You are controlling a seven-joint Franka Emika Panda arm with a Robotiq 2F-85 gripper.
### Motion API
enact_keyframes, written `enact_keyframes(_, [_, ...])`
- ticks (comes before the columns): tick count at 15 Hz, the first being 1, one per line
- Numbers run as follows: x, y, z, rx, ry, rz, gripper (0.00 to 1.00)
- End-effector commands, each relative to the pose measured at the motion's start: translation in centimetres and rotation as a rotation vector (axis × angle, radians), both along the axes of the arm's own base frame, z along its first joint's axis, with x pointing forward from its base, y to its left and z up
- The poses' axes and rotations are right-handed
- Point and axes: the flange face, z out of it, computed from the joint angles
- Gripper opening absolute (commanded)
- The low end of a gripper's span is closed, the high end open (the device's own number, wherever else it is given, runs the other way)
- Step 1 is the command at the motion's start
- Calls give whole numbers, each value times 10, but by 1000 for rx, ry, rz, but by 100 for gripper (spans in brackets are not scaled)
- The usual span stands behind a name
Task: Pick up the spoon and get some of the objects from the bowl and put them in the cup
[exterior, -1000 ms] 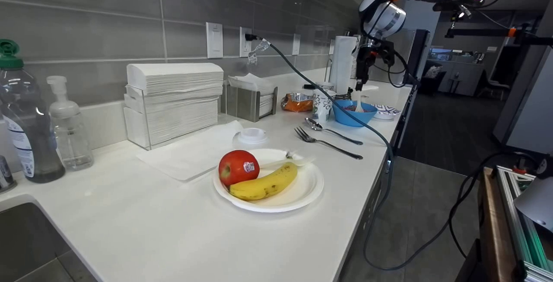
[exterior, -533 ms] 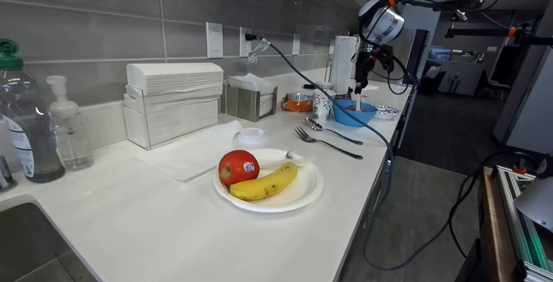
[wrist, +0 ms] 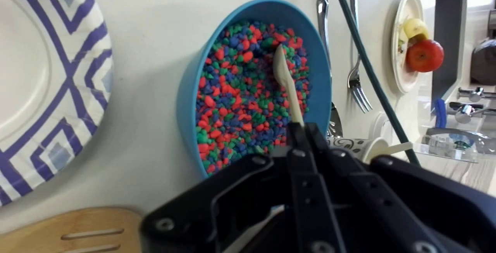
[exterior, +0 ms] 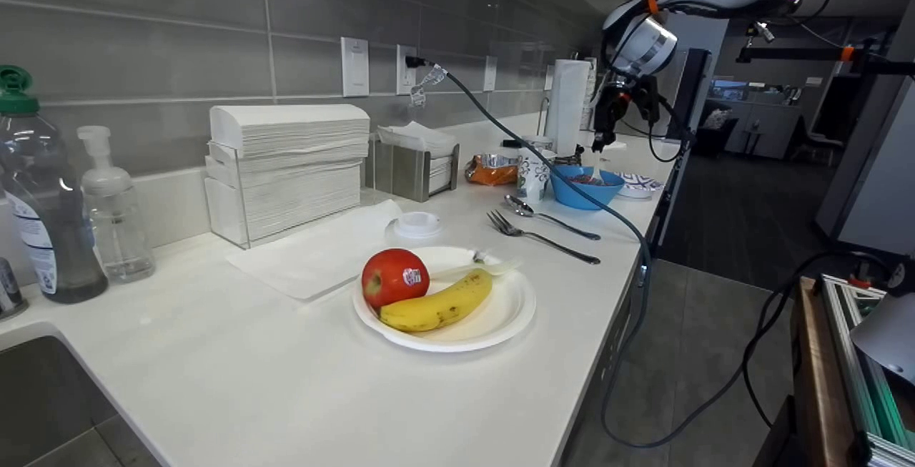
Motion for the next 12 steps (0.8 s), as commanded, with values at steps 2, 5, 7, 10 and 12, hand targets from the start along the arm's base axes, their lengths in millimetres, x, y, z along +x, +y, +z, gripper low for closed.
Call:
enact_keyframes(2, [0, -15, 5, 81, -12, -38, 1])
enact_keyframes(5, [-2, -24, 10, 103, -30, -64, 1])
enact_keyframes(7, [-3, -31, 13, 119, -47, -84, 1])
enact_keyframes(10, [-6, -43, 17, 150, -72, -125, 1])
enact_keyframes(12, [-9, -50, 19, 171, -88, -147, 1])
